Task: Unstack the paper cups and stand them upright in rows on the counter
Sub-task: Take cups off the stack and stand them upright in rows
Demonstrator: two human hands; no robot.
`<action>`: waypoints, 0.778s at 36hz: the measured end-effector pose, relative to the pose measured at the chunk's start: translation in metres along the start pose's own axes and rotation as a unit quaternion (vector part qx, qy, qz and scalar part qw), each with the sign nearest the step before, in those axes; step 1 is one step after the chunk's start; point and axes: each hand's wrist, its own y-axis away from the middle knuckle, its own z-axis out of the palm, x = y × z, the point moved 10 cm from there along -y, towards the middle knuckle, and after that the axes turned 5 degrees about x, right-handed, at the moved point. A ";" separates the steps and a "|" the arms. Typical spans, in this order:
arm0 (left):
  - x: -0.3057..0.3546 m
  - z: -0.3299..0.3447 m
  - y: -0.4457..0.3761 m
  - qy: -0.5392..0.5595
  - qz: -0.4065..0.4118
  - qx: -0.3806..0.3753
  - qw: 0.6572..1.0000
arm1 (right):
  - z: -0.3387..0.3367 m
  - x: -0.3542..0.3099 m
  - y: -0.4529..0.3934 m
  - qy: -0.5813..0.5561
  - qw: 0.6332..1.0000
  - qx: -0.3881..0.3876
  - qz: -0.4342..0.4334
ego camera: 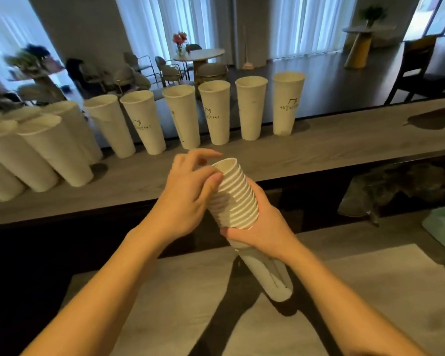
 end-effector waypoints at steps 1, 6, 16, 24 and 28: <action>-0.006 -0.014 0.001 -0.002 -0.004 -0.012 1.000 | 0.009 -0.012 -0.005 -0.005 1.000 -0.005 -0.011; -0.031 -0.039 0.004 -0.010 -0.072 -0.094 0.993 | 0.027 -0.042 -0.017 0.007 0.999 -0.028 -0.041; -0.080 -0.137 0.014 0.101 -0.132 0.057 0.984 | 0.076 -0.112 -0.049 0.047 0.990 -0.074 -0.111; -0.124 -0.268 0.023 0.010 -0.132 0.373 0.918 | 0.078 -0.113 -0.089 0.074 0.994 -0.012 -0.079; -0.157 -0.239 0.000 -0.136 -0.105 0.279 0.945 | 0.072 -0.107 -0.099 0.061 0.996 0.018 -0.056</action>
